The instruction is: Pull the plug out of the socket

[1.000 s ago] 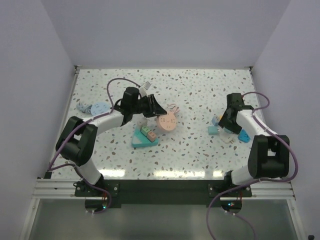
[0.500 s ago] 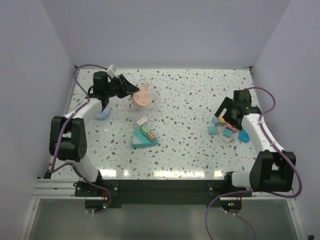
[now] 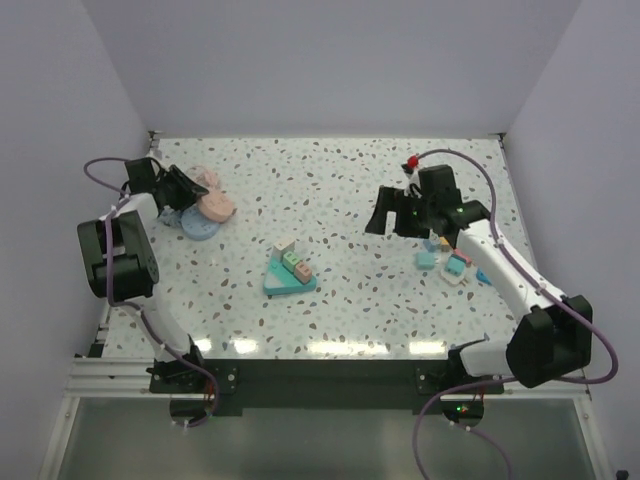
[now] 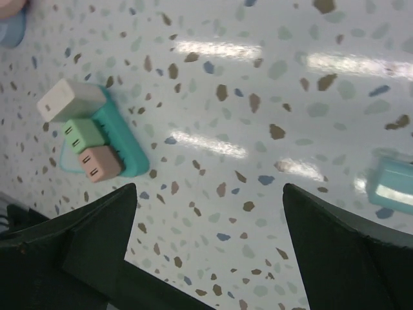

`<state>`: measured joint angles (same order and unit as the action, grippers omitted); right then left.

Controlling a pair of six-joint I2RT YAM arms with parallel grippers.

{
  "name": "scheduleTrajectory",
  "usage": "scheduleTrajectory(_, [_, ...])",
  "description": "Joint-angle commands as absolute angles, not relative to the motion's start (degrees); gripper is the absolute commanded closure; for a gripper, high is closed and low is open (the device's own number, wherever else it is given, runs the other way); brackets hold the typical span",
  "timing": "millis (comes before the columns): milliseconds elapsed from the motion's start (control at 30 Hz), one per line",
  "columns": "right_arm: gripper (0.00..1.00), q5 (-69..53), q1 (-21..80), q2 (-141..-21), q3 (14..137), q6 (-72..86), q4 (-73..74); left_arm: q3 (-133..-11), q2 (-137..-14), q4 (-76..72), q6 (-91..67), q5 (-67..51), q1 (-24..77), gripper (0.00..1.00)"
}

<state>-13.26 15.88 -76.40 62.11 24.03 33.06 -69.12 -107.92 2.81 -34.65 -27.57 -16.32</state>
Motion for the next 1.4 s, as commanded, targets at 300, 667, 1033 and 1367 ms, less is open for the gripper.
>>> scheduleTrajectory(300, [0.02, -19.3, 37.1, -91.7, 74.7, 14.4, 30.8, -67.8, -102.8, 7.6, -33.0, -18.8, -19.2, 0.22])
scheduleTrajectory(667, [0.09, -15.6, 47.5, -105.2, 83.4, 9.5, 30.1, -64.2, -91.3, 7.7, -35.4, -20.9, -19.3, 0.00])
scheduleTrajectory(1033, [0.34, -11.6, 49.4, -109.9, 83.2, 9.1, 28.5, -51.6, -75.7, 7.5, -33.7, -30.5, -9.9, 0.00])
scheduleTrajectory(1367, [0.81, -15.7, 49.3, -110.0, 79.3, 14.1, 25.8, -34.7, -71.5, 1.6, -33.6, -32.7, -2.0, 0.00])
